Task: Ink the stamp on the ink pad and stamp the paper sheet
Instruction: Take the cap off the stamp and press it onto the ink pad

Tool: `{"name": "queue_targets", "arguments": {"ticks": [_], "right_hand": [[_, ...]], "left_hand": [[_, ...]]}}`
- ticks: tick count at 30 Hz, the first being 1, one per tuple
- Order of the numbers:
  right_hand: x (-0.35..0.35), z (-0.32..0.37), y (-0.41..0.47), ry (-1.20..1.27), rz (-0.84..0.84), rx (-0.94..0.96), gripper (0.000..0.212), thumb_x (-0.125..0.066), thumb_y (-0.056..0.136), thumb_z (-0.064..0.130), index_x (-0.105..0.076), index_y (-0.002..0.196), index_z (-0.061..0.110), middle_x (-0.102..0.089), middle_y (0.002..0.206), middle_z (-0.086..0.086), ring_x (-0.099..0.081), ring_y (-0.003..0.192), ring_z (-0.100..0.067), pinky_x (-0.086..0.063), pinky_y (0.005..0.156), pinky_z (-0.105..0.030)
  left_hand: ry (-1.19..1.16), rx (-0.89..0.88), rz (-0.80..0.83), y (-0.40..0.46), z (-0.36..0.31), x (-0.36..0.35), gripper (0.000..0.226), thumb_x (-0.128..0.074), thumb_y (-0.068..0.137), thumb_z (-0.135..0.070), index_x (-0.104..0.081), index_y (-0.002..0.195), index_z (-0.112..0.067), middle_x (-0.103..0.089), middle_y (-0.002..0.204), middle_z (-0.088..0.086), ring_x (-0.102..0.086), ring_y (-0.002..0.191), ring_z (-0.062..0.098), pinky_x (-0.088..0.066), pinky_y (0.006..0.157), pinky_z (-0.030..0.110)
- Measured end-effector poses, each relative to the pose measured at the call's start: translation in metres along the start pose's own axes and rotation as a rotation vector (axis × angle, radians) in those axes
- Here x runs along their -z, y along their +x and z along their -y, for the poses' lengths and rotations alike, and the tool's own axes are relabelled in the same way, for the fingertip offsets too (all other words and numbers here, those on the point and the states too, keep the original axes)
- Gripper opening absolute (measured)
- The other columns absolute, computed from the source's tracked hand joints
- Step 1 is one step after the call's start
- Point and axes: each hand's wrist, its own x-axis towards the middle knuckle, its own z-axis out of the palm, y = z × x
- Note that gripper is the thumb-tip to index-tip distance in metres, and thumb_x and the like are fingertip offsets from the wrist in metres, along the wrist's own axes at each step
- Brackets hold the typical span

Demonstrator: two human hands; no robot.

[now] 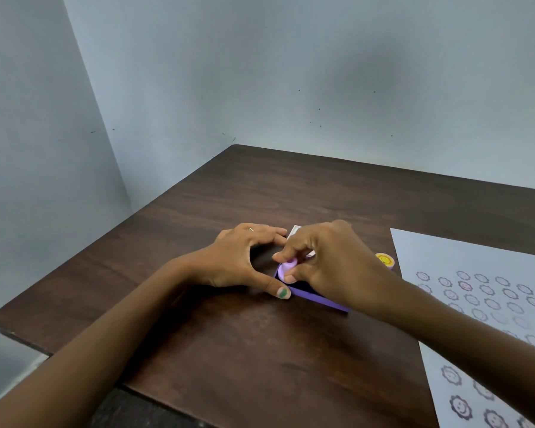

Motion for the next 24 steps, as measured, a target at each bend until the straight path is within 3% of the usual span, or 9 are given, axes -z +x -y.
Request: {"name": "queue_targets", "arguments": {"ticks": [5,10,12,14,15,17,19,22,24], "right_hand": [[0.010,-0.005,0.005,0.167,0.038,-0.112,0.023,-0.083,0.058,0.012,-0.075,0.079,0.018,-0.070,0.073,0.010,-0.065,0.071,-0.001,-0.047,0.062,-0.008],[0.002,0.004,0.001,-0.041,0.035,0.001,0.026,-0.077,0.065,0.010,-0.073,0.089,0.017,-0.074,0.089,-0.002,-0.065,0.080,-0.013,-0.048,0.073,-0.023],[0.007,0.000,0.004,0.051,0.036,-0.057,0.024,-0.080,0.062,0.011,-0.074,0.084,0.018,-0.074,0.084,0.002,-0.065,0.074,-0.007,-0.046,0.066,-0.011],[0.009,-0.001,0.004,0.108,0.024,-0.108,0.022,-0.081,0.060,0.011,-0.075,0.081,0.018,-0.071,0.077,0.007,-0.064,0.070,-0.003,-0.044,0.062,-0.006],[0.006,0.000,0.002,0.055,0.019,-0.071,0.021,-0.079,0.062,0.010,-0.075,0.081,0.017,-0.071,0.076,0.006,-0.065,0.070,-0.006,-0.045,0.062,-0.009],[-0.004,0.005,-0.004,-0.097,-0.018,0.067,0.016,-0.071,0.065,0.005,-0.074,0.078,0.013,-0.074,0.079,-0.002,-0.066,0.073,-0.018,-0.051,0.065,-0.027],[-0.007,0.004,-0.007,-0.086,-0.045,0.088,0.015,-0.070,0.065,0.003,-0.073,0.076,0.012,-0.075,0.081,-0.007,-0.067,0.074,-0.022,-0.051,0.067,-0.035],[0.002,-0.004,-0.002,0.116,-0.065,-0.112,0.024,-0.080,0.061,0.009,-0.075,0.082,0.017,-0.076,0.085,-0.003,-0.068,0.075,-0.012,-0.048,0.068,-0.015],[-0.001,-0.004,-0.005,0.075,-0.061,-0.061,0.022,-0.078,0.063,0.008,-0.075,0.084,0.016,-0.076,0.085,-0.004,-0.068,0.076,-0.013,-0.046,0.065,-0.013]], "left_hand": [[-0.013,-0.001,0.009,-0.002,-0.003,0.001,0.054,-0.074,0.053,-0.059,-0.051,0.102,-0.059,-0.036,0.136,-0.033,-0.021,0.121,-0.010,-0.014,0.112,0.036],[-0.002,-0.001,0.000,0.000,-0.002,0.000,0.066,-0.074,0.055,-0.057,-0.053,0.117,-0.049,-0.027,0.117,-0.049,-0.019,0.114,-0.014,-0.014,0.107,0.031],[-0.002,-0.009,0.002,-0.001,-0.003,0.001,0.060,-0.075,0.055,-0.056,-0.053,0.111,-0.052,-0.026,0.116,-0.049,-0.018,0.113,-0.016,-0.012,0.105,0.029],[-0.012,-0.012,0.008,-0.001,-0.004,0.001,0.058,-0.078,0.057,-0.052,-0.052,0.109,-0.054,-0.025,0.114,-0.048,-0.017,0.109,-0.018,-0.012,0.103,0.029],[-0.014,-0.014,0.006,-0.001,-0.004,0.001,0.060,-0.079,0.057,-0.052,-0.052,0.111,-0.053,-0.025,0.114,-0.048,-0.017,0.108,-0.018,-0.013,0.104,0.029],[-0.016,-0.014,-0.005,-0.001,-0.003,0.000,0.065,-0.076,0.055,-0.054,-0.053,0.115,-0.050,-0.027,0.117,-0.049,-0.019,0.112,-0.016,-0.015,0.108,0.032],[-0.013,-0.013,-0.006,-0.001,-0.002,0.000,0.065,-0.074,0.052,-0.061,-0.054,0.113,-0.052,-0.035,0.129,-0.041,-0.021,0.121,-0.011,-0.015,0.111,0.036],[0.008,-0.001,0.001,0.000,0.000,-0.001,0.069,-0.067,0.047,-0.069,-0.053,0.113,-0.053,-0.036,0.142,-0.029,-0.022,0.130,-0.004,-0.015,0.113,0.039],[0.002,0.003,0.000,0.000,0.000,-0.001,0.070,-0.066,0.047,-0.069,-0.052,0.113,-0.053,-0.036,0.143,-0.028,-0.021,0.131,-0.004,-0.015,0.113,0.039]]}}
